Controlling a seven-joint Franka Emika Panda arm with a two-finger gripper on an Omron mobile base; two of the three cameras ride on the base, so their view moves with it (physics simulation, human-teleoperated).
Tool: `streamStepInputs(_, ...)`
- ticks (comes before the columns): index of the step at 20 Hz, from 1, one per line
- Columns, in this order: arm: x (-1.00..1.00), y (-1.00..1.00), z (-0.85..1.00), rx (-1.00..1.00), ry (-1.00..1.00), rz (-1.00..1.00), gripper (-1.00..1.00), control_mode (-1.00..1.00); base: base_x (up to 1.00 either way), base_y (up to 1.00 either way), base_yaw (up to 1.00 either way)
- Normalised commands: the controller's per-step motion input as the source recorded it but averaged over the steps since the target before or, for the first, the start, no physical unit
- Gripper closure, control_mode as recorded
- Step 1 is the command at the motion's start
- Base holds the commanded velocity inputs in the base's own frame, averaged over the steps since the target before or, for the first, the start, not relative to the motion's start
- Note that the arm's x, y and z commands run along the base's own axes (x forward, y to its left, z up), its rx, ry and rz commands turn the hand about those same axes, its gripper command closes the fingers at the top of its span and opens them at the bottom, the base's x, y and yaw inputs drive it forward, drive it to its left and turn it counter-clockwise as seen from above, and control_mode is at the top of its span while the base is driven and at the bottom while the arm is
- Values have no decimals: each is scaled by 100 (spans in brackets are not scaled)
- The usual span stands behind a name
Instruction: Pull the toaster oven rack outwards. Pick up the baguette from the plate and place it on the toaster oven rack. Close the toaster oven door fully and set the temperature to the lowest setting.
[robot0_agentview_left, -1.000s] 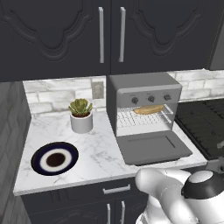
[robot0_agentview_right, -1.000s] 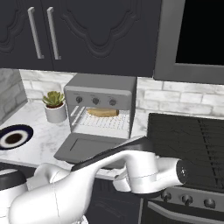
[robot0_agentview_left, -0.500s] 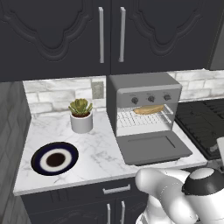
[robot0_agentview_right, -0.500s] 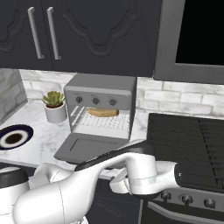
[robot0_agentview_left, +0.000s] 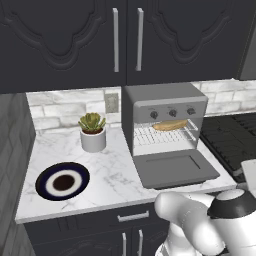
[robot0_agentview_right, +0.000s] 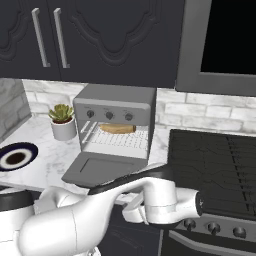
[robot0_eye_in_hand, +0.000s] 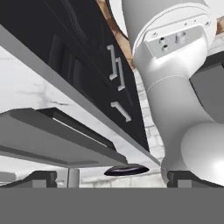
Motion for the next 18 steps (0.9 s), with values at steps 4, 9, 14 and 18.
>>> streamStepInputs(4,17,0,-7,7,0,5,-100,-100,0,0,0)
streamStepInputs(9,21,0,-8,7,0,5,-100,-100,0,0,0)
streamStepInputs(14,18,0,-16,7,0,5,-100,-100,0,0,0)
streamStepInputs(18,11,0,-22,5,0,2,-100,-100,0,0,0)
